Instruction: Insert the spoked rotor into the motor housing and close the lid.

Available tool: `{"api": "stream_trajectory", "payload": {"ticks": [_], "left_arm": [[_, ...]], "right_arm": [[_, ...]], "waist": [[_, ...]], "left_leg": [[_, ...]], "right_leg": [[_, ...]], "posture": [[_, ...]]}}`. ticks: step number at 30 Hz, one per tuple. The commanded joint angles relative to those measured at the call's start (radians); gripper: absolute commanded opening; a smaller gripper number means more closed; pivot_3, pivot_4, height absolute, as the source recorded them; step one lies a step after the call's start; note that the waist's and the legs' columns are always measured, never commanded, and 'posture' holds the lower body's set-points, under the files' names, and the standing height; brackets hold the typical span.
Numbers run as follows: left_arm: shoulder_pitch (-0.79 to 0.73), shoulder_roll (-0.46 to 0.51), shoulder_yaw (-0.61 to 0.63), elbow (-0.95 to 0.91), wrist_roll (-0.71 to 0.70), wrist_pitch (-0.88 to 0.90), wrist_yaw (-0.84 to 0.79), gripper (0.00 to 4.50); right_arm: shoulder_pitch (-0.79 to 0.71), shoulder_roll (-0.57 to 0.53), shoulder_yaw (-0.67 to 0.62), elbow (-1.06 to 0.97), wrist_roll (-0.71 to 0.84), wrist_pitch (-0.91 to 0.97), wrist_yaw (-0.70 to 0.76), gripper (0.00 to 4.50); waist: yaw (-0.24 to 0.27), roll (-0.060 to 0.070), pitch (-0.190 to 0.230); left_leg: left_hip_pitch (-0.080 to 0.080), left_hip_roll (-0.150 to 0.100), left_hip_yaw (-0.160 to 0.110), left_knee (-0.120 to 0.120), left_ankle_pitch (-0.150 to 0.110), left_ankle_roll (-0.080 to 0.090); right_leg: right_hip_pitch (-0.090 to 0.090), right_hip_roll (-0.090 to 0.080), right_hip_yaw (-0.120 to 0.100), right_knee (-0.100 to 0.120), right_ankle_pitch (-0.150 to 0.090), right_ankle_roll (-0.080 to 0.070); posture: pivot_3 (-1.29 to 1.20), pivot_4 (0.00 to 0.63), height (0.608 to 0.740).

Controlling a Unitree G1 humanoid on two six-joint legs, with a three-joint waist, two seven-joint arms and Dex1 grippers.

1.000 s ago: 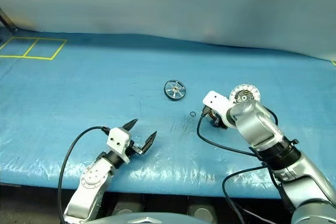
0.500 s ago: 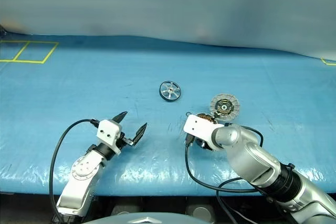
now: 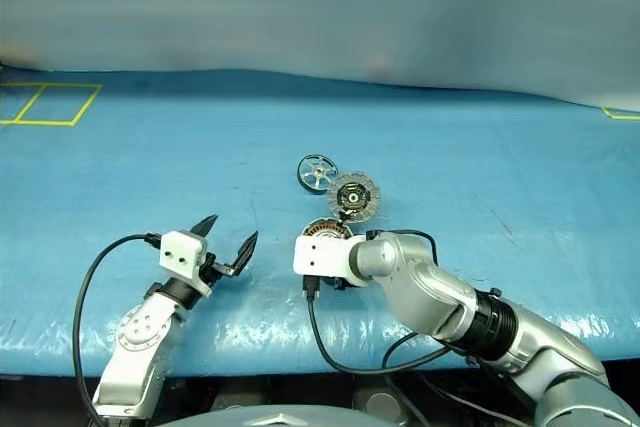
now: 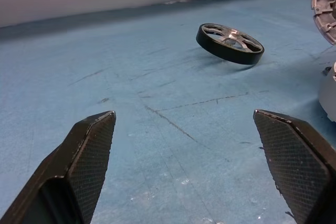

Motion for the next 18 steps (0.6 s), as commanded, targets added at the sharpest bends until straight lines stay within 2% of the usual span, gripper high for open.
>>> {"api": "stream_trajectory", "payload": {"ticks": [1,9,18], "left_arm": [[-0.001,0.004,0.008,-0.037,-0.005,-0.026,0.003,4.50],[-0.010,-0.001,-0.012,-0.046,0.005,-0.020,0.005,4.50],[0.007,0.006,-0.039,-0.053,-0.002,-0.029,-0.026,4.50]], "right_arm": [[-0.034,0.043,0.050,0.085,-0.016,-0.086,0.046,2.20],[-0.107,0.133,0.077,0.199,-0.097,-0.222,0.101,2.20],[-0.106,0.155,0.072,0.247,-0.184,-0.318,0.159,2.20]], "waist": [[0.001,0.001,0.001],[0.000,0.003,0.002],[0.000,0.004,0.002]], "left_leg": [[0.001,0.000,0.000,0.000,0.000,0.000],[0.001,0.000,0.001,-0.002,0.000,0.000],[0.002,0.000,0.001,-0.005,0.000,0.000]], "right_leg": [[0.000,0.000,0.000,0.000,0.000,0.000],[0.000,0.000,0.000,0.000,0.000,0.000],[-0.001,0.000,0.000,0.000,0.000,-0.001]], "posture": [[0.00,0.150,0.740],[0.00,0.150,0.740],[0.00,0.150,0.740]]}}
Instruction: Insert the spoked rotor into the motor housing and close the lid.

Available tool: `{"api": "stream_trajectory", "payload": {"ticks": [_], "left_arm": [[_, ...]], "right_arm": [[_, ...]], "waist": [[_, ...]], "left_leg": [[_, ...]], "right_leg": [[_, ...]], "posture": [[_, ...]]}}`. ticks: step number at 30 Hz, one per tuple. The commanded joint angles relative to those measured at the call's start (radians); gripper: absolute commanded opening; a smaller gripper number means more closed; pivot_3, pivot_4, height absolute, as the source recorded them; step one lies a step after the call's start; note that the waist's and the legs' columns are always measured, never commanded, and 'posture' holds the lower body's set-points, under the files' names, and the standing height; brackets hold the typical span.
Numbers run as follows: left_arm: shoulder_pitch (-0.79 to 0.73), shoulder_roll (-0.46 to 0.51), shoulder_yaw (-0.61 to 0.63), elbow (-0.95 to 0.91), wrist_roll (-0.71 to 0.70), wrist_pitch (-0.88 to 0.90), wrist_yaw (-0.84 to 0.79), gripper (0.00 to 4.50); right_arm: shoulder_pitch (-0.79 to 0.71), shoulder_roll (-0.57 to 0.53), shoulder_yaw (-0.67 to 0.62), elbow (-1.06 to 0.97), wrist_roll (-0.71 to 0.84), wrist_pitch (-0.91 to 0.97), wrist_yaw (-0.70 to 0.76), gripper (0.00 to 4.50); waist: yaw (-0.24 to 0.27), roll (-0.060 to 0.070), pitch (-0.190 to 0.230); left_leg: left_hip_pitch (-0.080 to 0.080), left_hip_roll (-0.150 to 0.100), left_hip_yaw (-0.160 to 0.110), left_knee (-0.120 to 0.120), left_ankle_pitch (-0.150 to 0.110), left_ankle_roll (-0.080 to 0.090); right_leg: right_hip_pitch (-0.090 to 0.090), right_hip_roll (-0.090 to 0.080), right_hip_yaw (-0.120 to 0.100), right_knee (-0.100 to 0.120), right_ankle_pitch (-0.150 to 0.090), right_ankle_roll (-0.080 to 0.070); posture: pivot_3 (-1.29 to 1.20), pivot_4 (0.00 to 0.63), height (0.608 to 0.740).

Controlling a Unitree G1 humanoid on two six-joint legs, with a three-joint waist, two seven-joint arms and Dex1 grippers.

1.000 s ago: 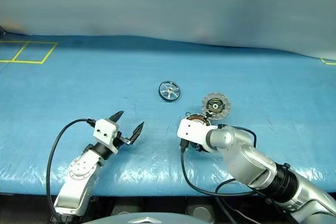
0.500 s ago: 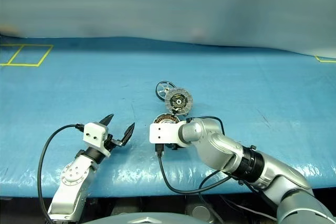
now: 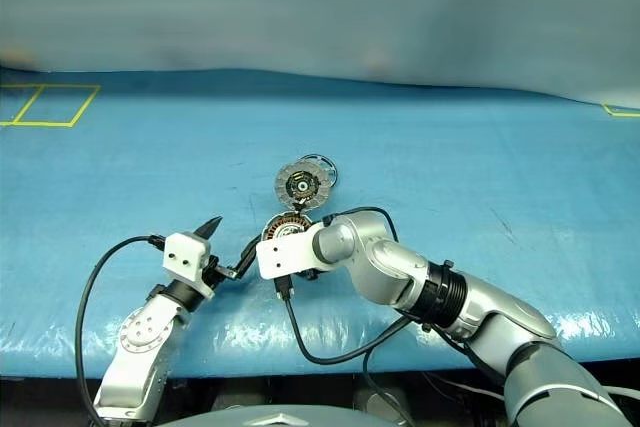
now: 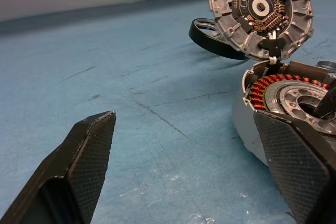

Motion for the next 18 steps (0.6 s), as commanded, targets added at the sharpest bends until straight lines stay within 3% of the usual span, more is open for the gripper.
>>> {"api": "stream_trajectory", "payload": {"ticks": [1,5,6,11,18], "left_arm": [[0.011,0.006,-0.013,-0.050,-0.008,-0.028,-0.016,4.50],[0.015,0.008,-0.017,-0.050,-0.008,-0.027,-0.027,4.50],[0.015,0.008,-0.017,-0.050,-0.008,-0.027,-0.028,4.50],[0.011,0.012,-0.017,-0.047,-0.011,-0.026,-0.036,4.50],[0.007,0.014,-0.017,-0.044,-0.029,-0.028,-0.055,4.50]], "right_arm": [[0.003,0.013,0.012,0.022,-0.028,-0.042,0.026,2.20],[0.011,0.019,-0.013,0.016,-0.038,-0.054,0.050,2.20],[0.013,0.021,-0.018,0.015,-0.041,-0.055,0.053,2.91],[0.021,0.033,-0.046,-0.009,-0.057,-0.038,0.060,4.36],[0.020,0.021,-0.114,-0.125,-0.038,0.025,0.104,4.36]], "waist": [[0.000,0.000,0.000],[0.001,0.001,0.000],[0.001,0.001,0.000],[0.005,0.002,0.001],[0.010,0.005,0.003]], "left_leg": [[0.000,0.000,0.000,0.000,0.000,0.000],[0.000,0.000,0.000,0.000,0.000,0.000],[0.000,0.000,0.000,0.000,0.000,0.000],[-0.001,0.000,0.000,-0.002,0.000,-0.001],[-0.002,0.000,0.000,-0.004,0.000,-0.001]], "right_leg": [[0.000,0.000,0.000,0.000,0.000,0.000],[0.000,0.000,0.000,0.000,0.000,0.000],[0.000,0.000,0.000,0.000,0.000,0.000],[-0.001,0.000,0.000,-0.001,-0.001,-0.001],[-0.002,0.000,0.000,-0.001,-0.001,-0.002]], "posture": [[0.00,0.150,0.740],[0.00,0.150,0.740],[0.00,0.150,0.740],[0.00,0.150,0.740],[0.00,0.150,0.740]]}}
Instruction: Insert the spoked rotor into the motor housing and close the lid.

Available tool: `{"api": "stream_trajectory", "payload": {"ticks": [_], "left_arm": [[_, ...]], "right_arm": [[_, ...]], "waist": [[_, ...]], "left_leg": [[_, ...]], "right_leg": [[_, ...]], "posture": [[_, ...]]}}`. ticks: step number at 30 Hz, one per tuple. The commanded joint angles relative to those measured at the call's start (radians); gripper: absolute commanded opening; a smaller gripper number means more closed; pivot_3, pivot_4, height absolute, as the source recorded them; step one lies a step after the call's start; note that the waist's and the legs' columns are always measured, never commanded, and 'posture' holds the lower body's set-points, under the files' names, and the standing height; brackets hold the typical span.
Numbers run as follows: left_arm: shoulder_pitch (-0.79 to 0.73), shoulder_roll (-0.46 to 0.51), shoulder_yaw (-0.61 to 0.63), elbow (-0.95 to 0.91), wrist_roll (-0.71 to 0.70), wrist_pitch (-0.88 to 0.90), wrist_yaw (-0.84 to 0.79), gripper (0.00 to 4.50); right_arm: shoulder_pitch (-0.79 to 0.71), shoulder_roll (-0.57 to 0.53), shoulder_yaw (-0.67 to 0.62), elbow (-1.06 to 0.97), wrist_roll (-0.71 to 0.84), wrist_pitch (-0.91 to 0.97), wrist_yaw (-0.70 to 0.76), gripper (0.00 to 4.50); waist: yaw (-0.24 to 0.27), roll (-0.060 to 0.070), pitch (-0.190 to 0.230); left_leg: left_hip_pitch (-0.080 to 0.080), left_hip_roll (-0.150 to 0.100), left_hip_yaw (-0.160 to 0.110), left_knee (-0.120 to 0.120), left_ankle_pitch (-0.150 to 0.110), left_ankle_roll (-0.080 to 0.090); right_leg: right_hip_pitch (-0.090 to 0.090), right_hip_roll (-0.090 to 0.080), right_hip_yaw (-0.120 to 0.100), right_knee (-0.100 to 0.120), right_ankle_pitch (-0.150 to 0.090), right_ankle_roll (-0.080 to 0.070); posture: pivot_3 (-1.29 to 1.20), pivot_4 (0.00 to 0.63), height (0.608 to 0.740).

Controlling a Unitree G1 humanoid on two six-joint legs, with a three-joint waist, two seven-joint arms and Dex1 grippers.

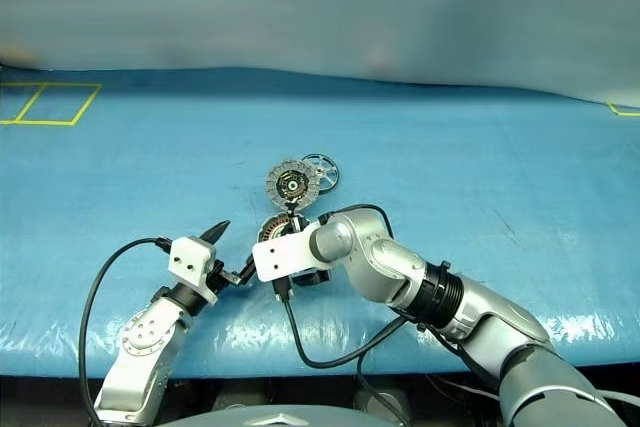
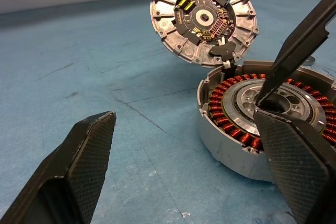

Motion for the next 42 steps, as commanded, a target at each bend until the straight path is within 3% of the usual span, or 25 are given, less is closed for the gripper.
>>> {"api": "stream_trajectory", "payload": {"ticks": [1,7,11,16,21,24,28,42], "left_arm": [[-0.005,0.005,-0.001,-0.039,-0.018,-0.025,-0.014,4.50],[-0.005,0.019,-0.010,-0.056,-0.029,-0.039,-0.049,4.50],[0.012,0.037,-0.042,-0.062,-0.024,-0.088,-0.091,4.50],[0.048,0.037,-0.061,-0.082,-0.070,-0.074,-0.125,4.50],[0.071,0.059,-0.080,-0.104,-0.102,-0.034,-0.164,4.50],[0.077,0.065,-0.091,-0.112,-0.121,-0.009,-0.178,4.50],[0.086,0.062,-0.089,-0.117,-0.063,-0.027,-0.131,4.50],[0.118,0.026,-0.122,-0.092,-0.036,-0.086,-0.095,4.50]], "right_arm": [[-0.004,-0.004,-0.072,-0.112,0.017,0.044,0.027,4.36],[0.048,-0.051,-0.214,-0.286,0.090,0.191,0.051,4.36],[0.162,-0.059,-0.360,-0.379,0.127,0.339,-0.025,4.36],[0.372,0.102,-0.665,-0.391,0.126,0.394,-0.313,4.36],[0.490,0.270,-0.792,-0.271,0.123,0.306,-0.587,4.36],[0.524,0.381,-0.826,-0.151,0.150,0.174,-0.724,4.36],[0.534,0.459,-0.829,-0.032,0.196,0.030,-0.801,4.36],[0.605,0.445,-0.762,0.170,0.252,-0.067,-0.849,4.36]], "waist": [[0.000,0.000,0.000],[0.006,0.000,0.001],[0.017,0.000,0.001],[0.024,0.000,0.001],[0.023,0.000,0.001],[0.015,0.002,0.001],[0.007,0.004,0.002],[0.002,0.004,0.001]], "left_leg": [[0.000,0.000,0.000,0.000,0.000,0.000],[-0.002,0.000,0.000,-0.002,0.000,0.000],[-0.003,0.000,0.000,-0.003,0.000,0.000],[-0.004,0.000,0.000,-0.005,0.000,-0.001],[-0.007,0.000,0.000,-0.004,0.001,-0.001],[-0.007,0.000,0.001,-0.004,0.001,-0.001],[-0.007,0.000,0.001,-0.004,0.001,-0.001],[-0.005,0.000,0.001,-0.004,0.001,-0.001]], "right_leg": [[0.000,0.000,0.000,0.000,0.000,0.000],[0.000,0.000,0.000,0.000,0.000,0.000],[0.000,0.000,0.000,-0.001,-0.001,-0.001],[-0.002,0.000,0.000,-0.001,-0.002,-0.002],[-0.004,0.000,0.000,-0.001,-0.002,-0.001],[-0.004,0.000,0.000,0.000,-0.002,-0.001],[-0.004,0.000,0.000,0.000,-0.002,-0.001],[-0.002,0.000,0.000,0.000,-0.002,-0.001]], "posture": [[0.00,0.150,0.740],[0.00,0.150,0.740],[0.00,0.150,0.740],[0.00,0.150,0.740],[0.00,0.150,0.740],[0.00,0.150,0.740],[0.00,0.150,0.740],[0.00,0.150,0.740]]}}
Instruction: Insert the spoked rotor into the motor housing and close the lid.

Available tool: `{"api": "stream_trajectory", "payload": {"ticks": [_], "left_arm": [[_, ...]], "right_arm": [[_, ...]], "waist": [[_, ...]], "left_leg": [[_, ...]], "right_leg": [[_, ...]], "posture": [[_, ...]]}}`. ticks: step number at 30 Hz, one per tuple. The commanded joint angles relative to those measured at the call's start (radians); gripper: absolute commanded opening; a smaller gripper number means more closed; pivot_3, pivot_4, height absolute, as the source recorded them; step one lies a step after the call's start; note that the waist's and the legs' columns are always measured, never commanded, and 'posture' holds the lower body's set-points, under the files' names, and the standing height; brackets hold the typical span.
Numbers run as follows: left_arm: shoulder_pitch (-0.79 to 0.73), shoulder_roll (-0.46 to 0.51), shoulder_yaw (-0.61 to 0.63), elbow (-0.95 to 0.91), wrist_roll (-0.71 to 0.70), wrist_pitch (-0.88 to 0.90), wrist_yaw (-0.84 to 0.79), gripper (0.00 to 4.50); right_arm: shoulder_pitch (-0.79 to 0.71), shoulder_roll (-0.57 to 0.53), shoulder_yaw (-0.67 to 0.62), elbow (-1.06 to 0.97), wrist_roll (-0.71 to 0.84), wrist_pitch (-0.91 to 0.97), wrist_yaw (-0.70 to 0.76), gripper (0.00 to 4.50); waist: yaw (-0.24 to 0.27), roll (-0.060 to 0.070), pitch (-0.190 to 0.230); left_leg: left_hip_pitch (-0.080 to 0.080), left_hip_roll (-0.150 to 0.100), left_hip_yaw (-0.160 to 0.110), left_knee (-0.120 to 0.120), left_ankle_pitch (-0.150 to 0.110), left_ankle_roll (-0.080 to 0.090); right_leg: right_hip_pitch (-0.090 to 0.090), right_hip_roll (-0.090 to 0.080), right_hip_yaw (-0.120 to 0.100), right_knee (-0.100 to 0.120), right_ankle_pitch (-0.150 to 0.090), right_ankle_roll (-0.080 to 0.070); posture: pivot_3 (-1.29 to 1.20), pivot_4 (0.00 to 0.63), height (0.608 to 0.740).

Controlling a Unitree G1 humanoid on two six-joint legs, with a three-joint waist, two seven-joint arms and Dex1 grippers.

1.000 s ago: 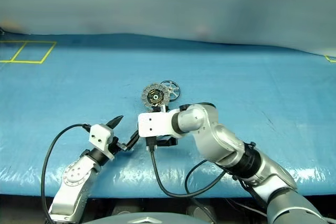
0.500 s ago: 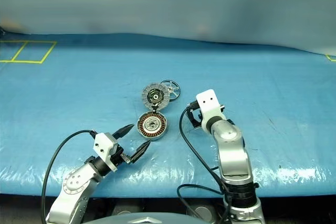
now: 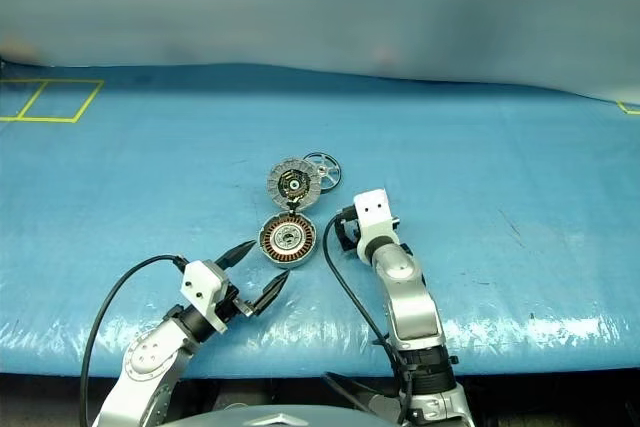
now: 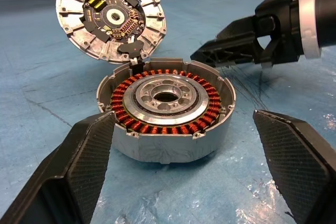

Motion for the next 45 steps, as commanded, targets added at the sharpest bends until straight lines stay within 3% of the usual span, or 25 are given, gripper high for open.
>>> {"api": "stream_trajectory", "payload": {"ticks": [1,4,12,18,24,29,37,45], "left_arm": [[0.002,-0.010,-0.019,-0.018,0.010,-0.027,0.008,4.50],[-0.001,-0.015,-0.027,-0.017,0.013,-0.022,0.011,4.50],[-0.014,-0.020,-0.036,-0.017,0.016,-0.019,0.017,4.50],[0.000,-0.014,-0.024,-0.022,0.021,-0.025,0.032,4.50],[0.005,-0.014,-0.017,-0.020,0.019,-0.020,0.045,4.50],[0.004,-0.017,-0.011,-0.015,0.028,-0.014,0.062,4.50],[0.034,-0.008,0.003,-0.017,0.005,-0.034,0.054,4.50],[0.041,-0.022,0.006,-0.007,0.004,-0.057,0.057,4.50]], "right_arm": [[0.030,-0.011,-0.001,0.061,0.010,-0.001,-0.021,3.99],[0.037,-0.013,-0.004,0.070,0.022,-0.007,-0.031,3.24],[0.081,-0.048,0.000,-0.005,0.035,0.027,-0.030,0.67],[0.172,-0.176,0.063,-0.239,0.019,-0.004,0.047,0.65],[0.088,-0.201,0.089,-0.391,0.113,0.009,0.141,0.65],[0.009,-0.137,0.148,-0.372,0.202,0.115,0.185,0.65],[-0.086,-0.097,0.300,-0.238,0.187,0.146,0.184,0.65],[-0.104,-0.104,0.329,-0.158,0.188,0.122,0.184,0.65]], "waist": [[0.000,0.000,-0.001],[0.001,0.000,-0.002],[0.009,-0.002,-0.005],[0.023,-0.001,-0.004],[0.006,0.001,-0.002],[0.004,0.000,-0.002],[0.001,0.001,-0.002],[0.000,0.001,-0.002]], "left_leg": [[0.001,0.000,0.000,0.000,0.000,0.000],[0.006,0.000,0.000,0.000,0.000,0.000],[0.009,0.000,0.000,0.000,0.000,0.000],[0.008,-0.001,0.000,-0.002,-0.001,-0.001],[0.006,0.000,0.001,-0.001,0.000,0.000],[0.007,0.000,0.001,-0.001,0.000,0.000],[0.002,0.000,0.000,-0.001,0.000,0.000],[0.002,0.000,0.000,0.000,0.000,0.000]], "right_leg": [[0.001,0.000,0.000,0.000,0.000,0.000],[0.003,0.000,0.000,0.000,0.000,0.000],[0.004,-0.001,0.000,-0.001,-0.001,0.000],[0.003,-0.001,0.000,-0.001,-0.002,-0.001],[0.003,-0.001,0.001,0.001,-0.002,0.000],[0.002,-0.001,0.001,0.000,-0.002,0.000],[0.001,0.000,0.001,0.000,-0.001,0.000],[0.001,0.000,0.001,0.000,-0.001,0.000]], "posture": [[0.00,0.150,0.740],[0.00,0.150,0.740],[0.00,0.150,0.740],[0.00,0.150,0.740],[0.00,0.150,0.740],[0.00,0.150,0.740],[0.00,0.150,0.740],[0.00,0.150,0.740]]}}
